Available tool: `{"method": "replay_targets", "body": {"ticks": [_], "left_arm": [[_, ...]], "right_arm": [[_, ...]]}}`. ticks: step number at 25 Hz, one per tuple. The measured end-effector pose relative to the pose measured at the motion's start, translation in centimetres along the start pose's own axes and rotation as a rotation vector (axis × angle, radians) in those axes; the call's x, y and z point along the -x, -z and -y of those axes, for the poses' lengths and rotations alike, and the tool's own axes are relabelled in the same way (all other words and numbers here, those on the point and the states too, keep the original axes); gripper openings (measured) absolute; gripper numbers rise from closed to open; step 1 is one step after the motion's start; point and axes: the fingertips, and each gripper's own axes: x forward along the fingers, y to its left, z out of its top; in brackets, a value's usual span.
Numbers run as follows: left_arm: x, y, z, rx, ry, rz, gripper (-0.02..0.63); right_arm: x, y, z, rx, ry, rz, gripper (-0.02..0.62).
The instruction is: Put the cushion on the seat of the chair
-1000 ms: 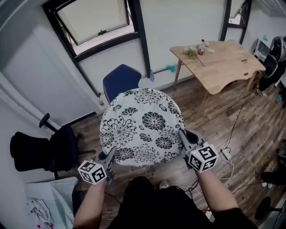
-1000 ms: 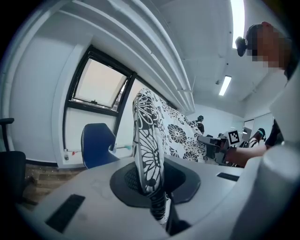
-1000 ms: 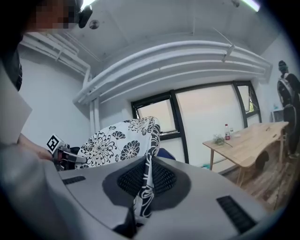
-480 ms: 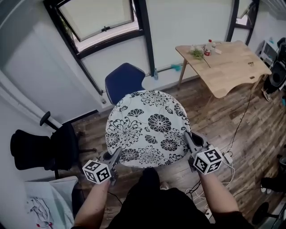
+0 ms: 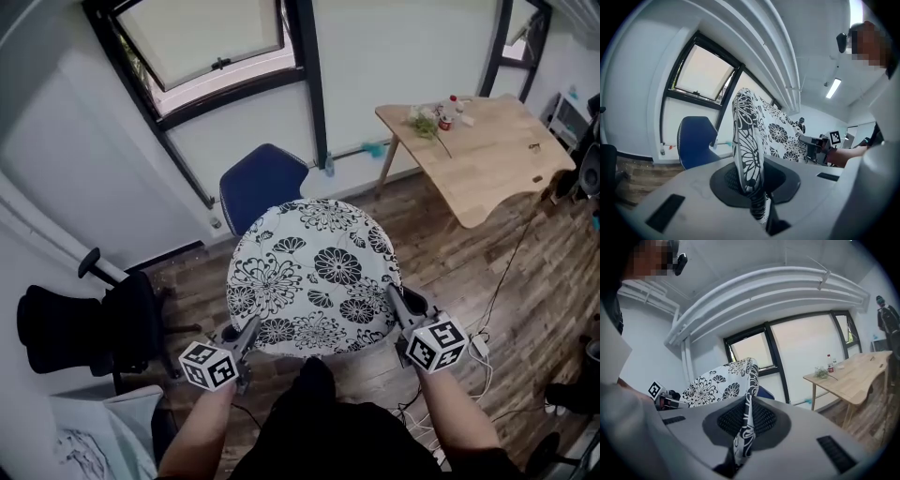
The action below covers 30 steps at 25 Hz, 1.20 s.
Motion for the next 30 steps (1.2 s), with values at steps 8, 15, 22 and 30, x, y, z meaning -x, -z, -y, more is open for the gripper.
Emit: {"method": "replay_targets", "body": {"ticks": [8,15,22,30], "left_arm": [[-2.4,-1.0,-4.4,0.056,-0.007,-0.027,0.029],[-3.1,-0.5,-4.5,0.051,-0.003,-0.034,0.028],[-2.8,-0.5,-4.5,0.041,0.001,-0.052,0.029],[-3.4,-1.5,-5.2,0.045,-0.004,-0.073,0.029]], "right_arm": [[-5.6,-0.5,1.4,-0.016,0.009,-0.064,0.034],[-6.7,-0.1,2.1,-0.011,0.005,-0.068,0.034],[-6.4,-0.2,1.8,-0.012,0.010,-0.078,0.034],[-7.6,-1.4,1.1,-0.012,0.008,-0.101,0.034]]}}
